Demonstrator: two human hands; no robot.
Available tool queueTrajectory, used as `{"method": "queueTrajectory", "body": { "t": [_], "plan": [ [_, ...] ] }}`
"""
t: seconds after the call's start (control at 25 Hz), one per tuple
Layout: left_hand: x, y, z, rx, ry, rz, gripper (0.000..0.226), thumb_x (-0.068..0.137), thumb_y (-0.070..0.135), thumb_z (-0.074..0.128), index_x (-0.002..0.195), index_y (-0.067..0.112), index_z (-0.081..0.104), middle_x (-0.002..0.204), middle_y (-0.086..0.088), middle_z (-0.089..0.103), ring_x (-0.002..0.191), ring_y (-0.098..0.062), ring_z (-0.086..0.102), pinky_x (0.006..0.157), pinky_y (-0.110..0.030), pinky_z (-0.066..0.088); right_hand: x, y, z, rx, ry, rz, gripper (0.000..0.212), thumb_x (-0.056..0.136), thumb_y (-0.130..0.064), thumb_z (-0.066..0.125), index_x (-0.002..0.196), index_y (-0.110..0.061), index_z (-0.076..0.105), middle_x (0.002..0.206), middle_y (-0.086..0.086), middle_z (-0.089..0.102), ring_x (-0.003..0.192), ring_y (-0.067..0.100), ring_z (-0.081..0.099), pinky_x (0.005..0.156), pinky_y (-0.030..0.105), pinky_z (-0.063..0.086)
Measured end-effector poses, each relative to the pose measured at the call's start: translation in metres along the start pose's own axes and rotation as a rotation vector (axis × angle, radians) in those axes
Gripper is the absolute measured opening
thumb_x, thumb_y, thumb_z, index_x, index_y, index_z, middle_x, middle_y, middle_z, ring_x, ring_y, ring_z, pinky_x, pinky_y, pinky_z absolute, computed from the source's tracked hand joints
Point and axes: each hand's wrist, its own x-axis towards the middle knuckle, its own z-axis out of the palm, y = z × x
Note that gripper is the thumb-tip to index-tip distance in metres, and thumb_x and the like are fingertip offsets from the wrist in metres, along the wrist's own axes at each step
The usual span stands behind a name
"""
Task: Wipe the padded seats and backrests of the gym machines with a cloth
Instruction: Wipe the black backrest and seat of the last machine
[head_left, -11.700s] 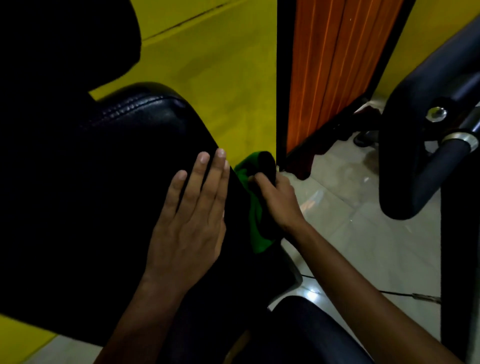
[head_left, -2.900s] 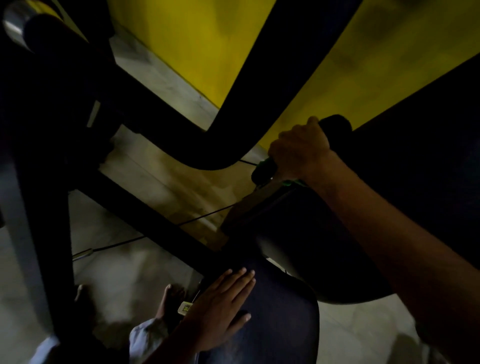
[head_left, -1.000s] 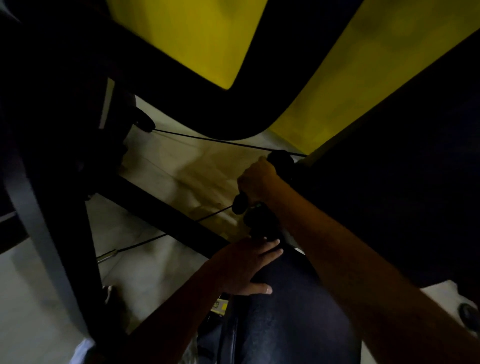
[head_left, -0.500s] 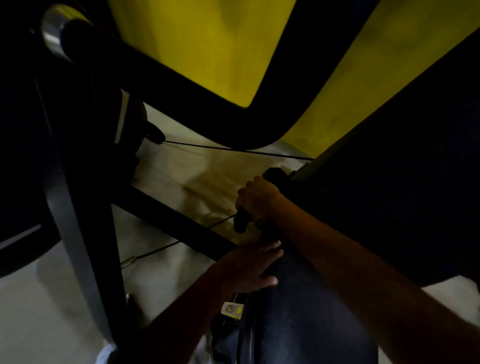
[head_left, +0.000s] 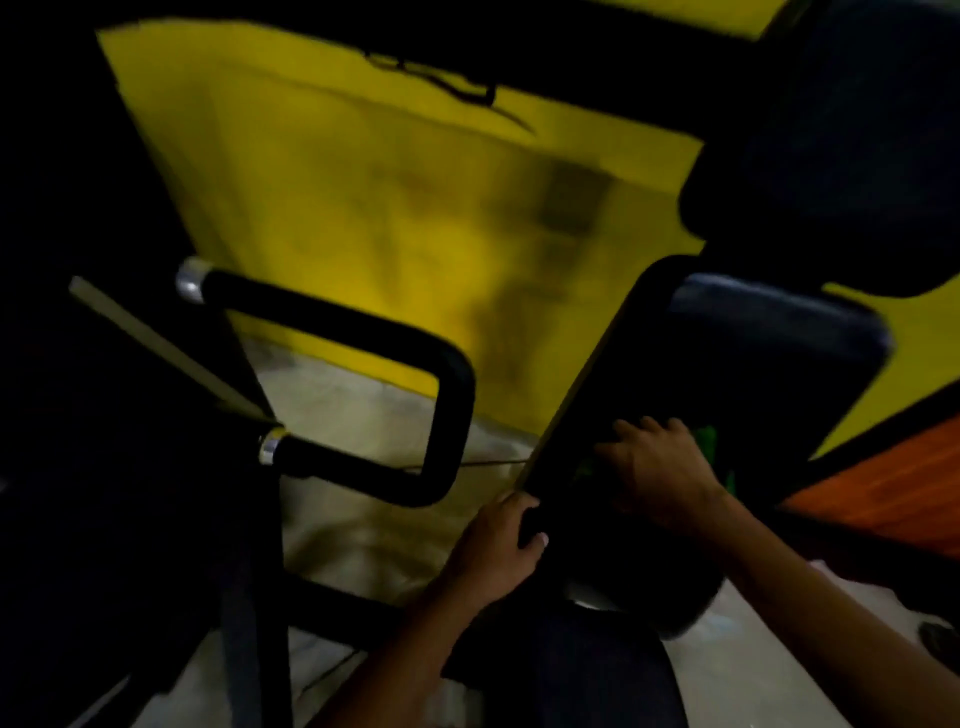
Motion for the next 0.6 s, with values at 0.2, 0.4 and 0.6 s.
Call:
{"method": "queueTrajectory", "body": {
  "t": [0.2,0.4,0.6],
  "plan": [
    [0.000,0.122,-0.055,0.044,-0.104,0.273,0.050,0.095,0.027,0.056,0.141,0.014,0.040,0.142,-0.002,0.043,0.131,-0.018,0.042,0.101,-0.027,0.038,-0.102,0.067,-0.057,0.698,0.237,0.379,0.041,0.086,-0.038,0.065,0.123,-0.022,0.060,0.117,0.005,0.062,0.108,0.028,0.059,0.081,0.039,0.050],
    [-0.009,0.212,-0.086,0.077,-0.152,0.478,0.051,0.094,0.027,0.058,0.140,0.012,0.042,0.141,-0.004,0.045,0.130,-0.020,0.042,0.104,-0.031,0.038,-0.173,0.082,-0.102,0.976,0.452,0.561,0.031,0.084,-0.033,0.069,0.110,-0.017,0.067,0.103,0.006,0.069,0.095,0.022,0.064,0.081,0.044,0.051],
    [-0.039,0.255,-0.100,0.133,-0.187,0.676,0.050,0.093,0.027,0.059,0.138,0.012,0.044,0.139,-0.004,0.048,0.129,-0.018,0.044,0.104,-0.030,0.038,-0.240,0.071,-0.132,1.041,0.571,0.765,0.031,0.084,-0.034,0.068,0.111,-0.018,0.064,0.098,0.000,0.066,0.085,0.015,0.064,0.079,0.038,0.055]
  ]
}}
